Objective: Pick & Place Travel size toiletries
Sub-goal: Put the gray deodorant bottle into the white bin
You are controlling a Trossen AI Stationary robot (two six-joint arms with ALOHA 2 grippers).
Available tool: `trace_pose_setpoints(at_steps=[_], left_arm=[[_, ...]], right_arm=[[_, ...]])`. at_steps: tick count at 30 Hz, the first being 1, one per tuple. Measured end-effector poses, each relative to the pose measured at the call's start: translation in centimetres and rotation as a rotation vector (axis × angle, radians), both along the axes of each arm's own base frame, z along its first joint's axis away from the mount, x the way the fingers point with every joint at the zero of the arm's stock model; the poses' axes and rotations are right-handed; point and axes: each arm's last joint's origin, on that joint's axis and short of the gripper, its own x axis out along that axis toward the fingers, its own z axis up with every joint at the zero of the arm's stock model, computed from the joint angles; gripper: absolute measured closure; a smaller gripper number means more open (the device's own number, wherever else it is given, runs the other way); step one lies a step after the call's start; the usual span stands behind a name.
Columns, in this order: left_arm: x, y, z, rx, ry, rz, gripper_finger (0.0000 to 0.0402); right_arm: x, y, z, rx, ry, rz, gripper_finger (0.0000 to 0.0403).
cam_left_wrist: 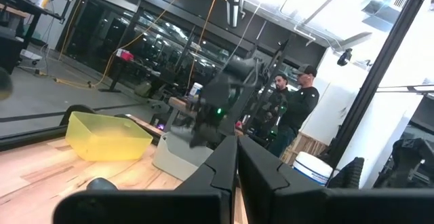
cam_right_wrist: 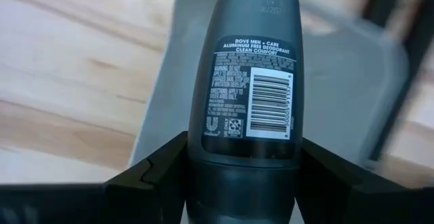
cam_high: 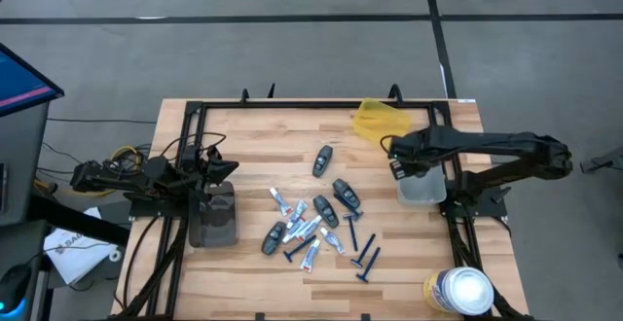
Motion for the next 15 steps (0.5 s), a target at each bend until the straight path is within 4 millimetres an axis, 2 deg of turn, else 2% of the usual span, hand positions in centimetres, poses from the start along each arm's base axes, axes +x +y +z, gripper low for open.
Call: trace_pose_setpoints(at_steps=[6,15], left_arm=[[0.0,0.0,0.0,0.0,-0.001,0.0,0.0394],[0.0,0.0,0.0,0.0,0.0,0.0,0.0394]], right_arm=[[-0.3,-0.1,-3.4,0.054,-0.07,-0.053,0.0202],[-0.3,-1.0,-4.7,0.043,-0.145,-0.12,0.0201]])
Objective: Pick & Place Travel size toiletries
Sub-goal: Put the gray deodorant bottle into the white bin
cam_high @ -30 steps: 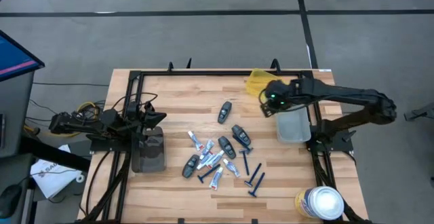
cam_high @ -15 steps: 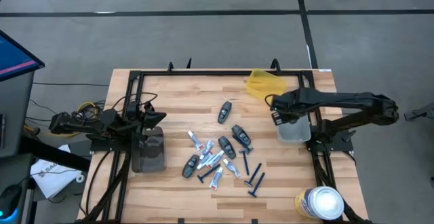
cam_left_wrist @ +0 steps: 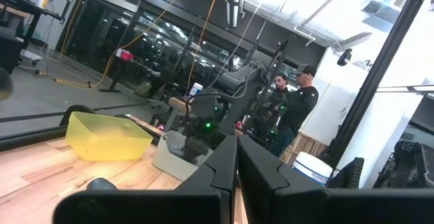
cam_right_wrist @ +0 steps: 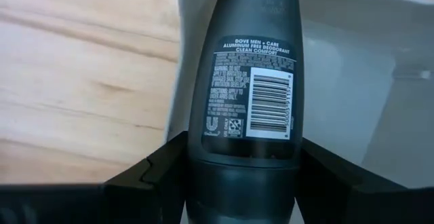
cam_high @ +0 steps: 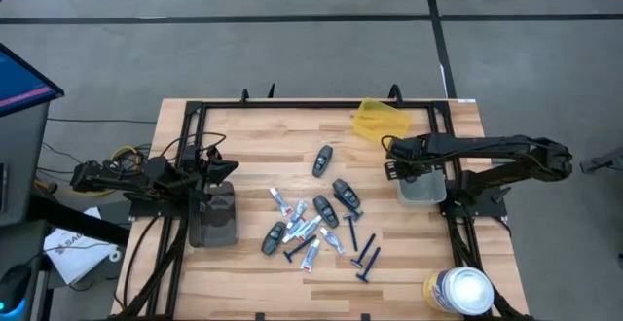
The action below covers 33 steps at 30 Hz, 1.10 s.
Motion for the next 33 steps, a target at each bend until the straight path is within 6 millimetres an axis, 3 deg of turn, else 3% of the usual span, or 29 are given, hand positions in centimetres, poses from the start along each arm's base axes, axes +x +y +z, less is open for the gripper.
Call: trace_pose_setpoints(at_steps=[12,24,33], left_arm=[[0.0,0.0,0.0,0.0,0.0,0.0,0.0394],[0.0,0.0,0.0,0.0,0.0,0.0,0.0394],[0.0,0.0,0.0,0.0,-0.001,0.0,0.0394]], right_arm=[[-0.1,-0.3,-0.5,-0.002,-0.012,-0.041,0.0198],[1.1,-0.7,-3.2,0.037,0.115,-0.028,0.0187],[1.3,-0.7,-3.5,0.043,0.138,-0.01,0.0171]])
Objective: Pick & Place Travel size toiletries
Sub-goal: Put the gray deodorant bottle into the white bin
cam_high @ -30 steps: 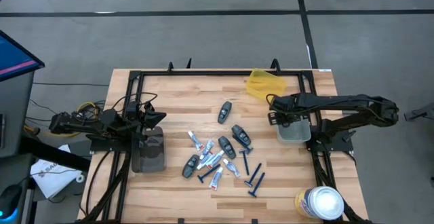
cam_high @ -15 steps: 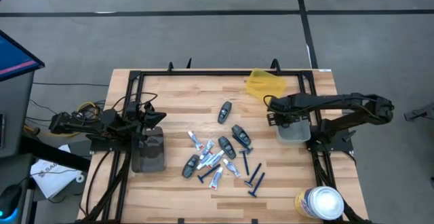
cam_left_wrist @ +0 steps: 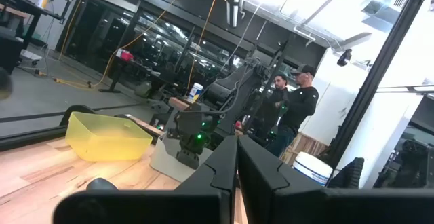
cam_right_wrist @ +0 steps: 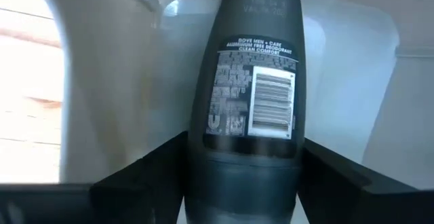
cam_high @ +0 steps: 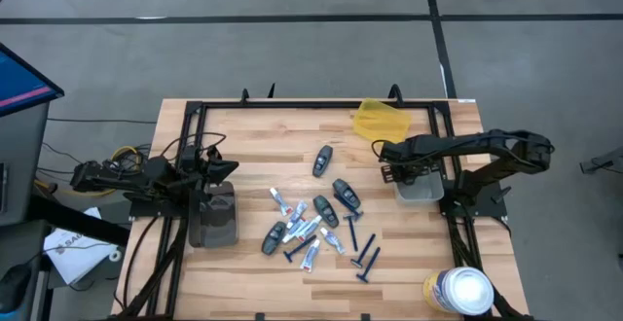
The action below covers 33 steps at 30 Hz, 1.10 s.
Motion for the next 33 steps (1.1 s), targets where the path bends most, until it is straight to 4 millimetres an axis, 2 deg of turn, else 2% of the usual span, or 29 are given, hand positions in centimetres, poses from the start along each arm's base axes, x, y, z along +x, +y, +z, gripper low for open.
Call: trace_pose_setpoints(at_steps=[5,10,14,18,22,25,29,33], left_arm=[[0.0,0.0,0.0,0.0,-0.004,0.0,0.0394],[0.0,0.0,0.0,0.0,-0.003,0.0,0.0394],[0.0,0.0,0.0,0.0,-0.003,0.0,0.0394],[0.0,0.0,0.0,0.0,-0.003,0.0,0.0394],[0.0,0.0,0.0,0.0,-0.004,0.0,0.0394],[0.0,0.0,0.0,0.0,-0.004,0.0,0.0394],[0.0,0.0,0.0,-0.001,-0.005,0.0,0.0394],[0.0,0.0,0.1,-0.001,-0.008,0.0,0.0394]], right_arm=[[-0.4,0.1,0.8,-0.006,-0.036,0.011,0.0141],[-0.9,0.3,2.4,-0.027,-0.111,0.026,0.0124],[-0.7,0.3,4.8,-0.052,-0.183,0.055,0.0118],[0.3,0.1,8.1,-0.089,-0.296,0.123,0.0117],[2.4,0.6,11.2,-0.115,-0.373,0.28,0.0117],[4.7,1.1,12.7,-0.128,-0.393,0.399,0.0117],[8.4,2.0,13.0,-0.131,-0.375,0.575,0.0117],[12.2,2.8,12.1,-0.104,-0.319,0.724,0.0117]])
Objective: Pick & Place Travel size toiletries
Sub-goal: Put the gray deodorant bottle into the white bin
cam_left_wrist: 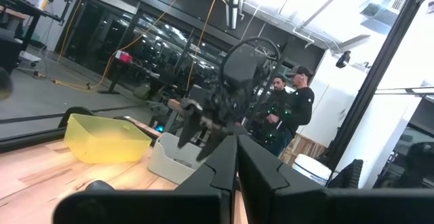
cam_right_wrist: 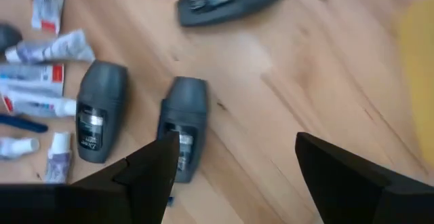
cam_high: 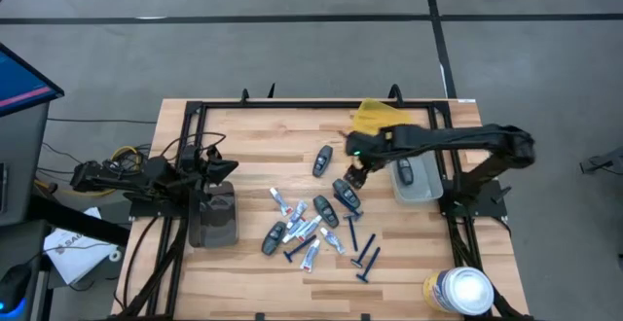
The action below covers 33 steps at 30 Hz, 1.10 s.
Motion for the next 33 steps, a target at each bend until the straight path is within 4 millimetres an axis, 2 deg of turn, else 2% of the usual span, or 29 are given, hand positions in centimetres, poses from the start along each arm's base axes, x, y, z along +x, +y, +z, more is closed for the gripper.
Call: trace_pose_setpoints(at_steps=[5,9,12,15,25,33], left_arm=[[0.0,0.0,0.0,0.0,-0.004,0.0,0.0394],[0.0,0.0,0.1,-0.001,-0.008,0.0,0.0394],[0.0,0.0,0.1,-0.001,-0.011,0.0,0.0394],[0.0,0.0,0.1,-0.001,-0.011,0.0,0.0394],[0.0,0.0,0.1,0.0,-0.004,0.0,0.0394],[0.0,0.0,0.1,-0.001,-0.007,0.0,0.0394]], right_arm=[[3.9,0.7,-2.0,0.03,0.069,0.147,0.0116],[5.6,0.8,-4.5,0.064,0.137,0.181,0.0116],[6.1,0.7,-6.1,0.068,0.176,0.187,0.0116],[6.5,0.6,-6.9,0.066,0.187,0.203,0.0116],[7.1,0.6,-7.3,0.08,0.15,0.211,0.0116],[7.8,0.5,-10.8,0.098,0.228,0.209,0.0116]])
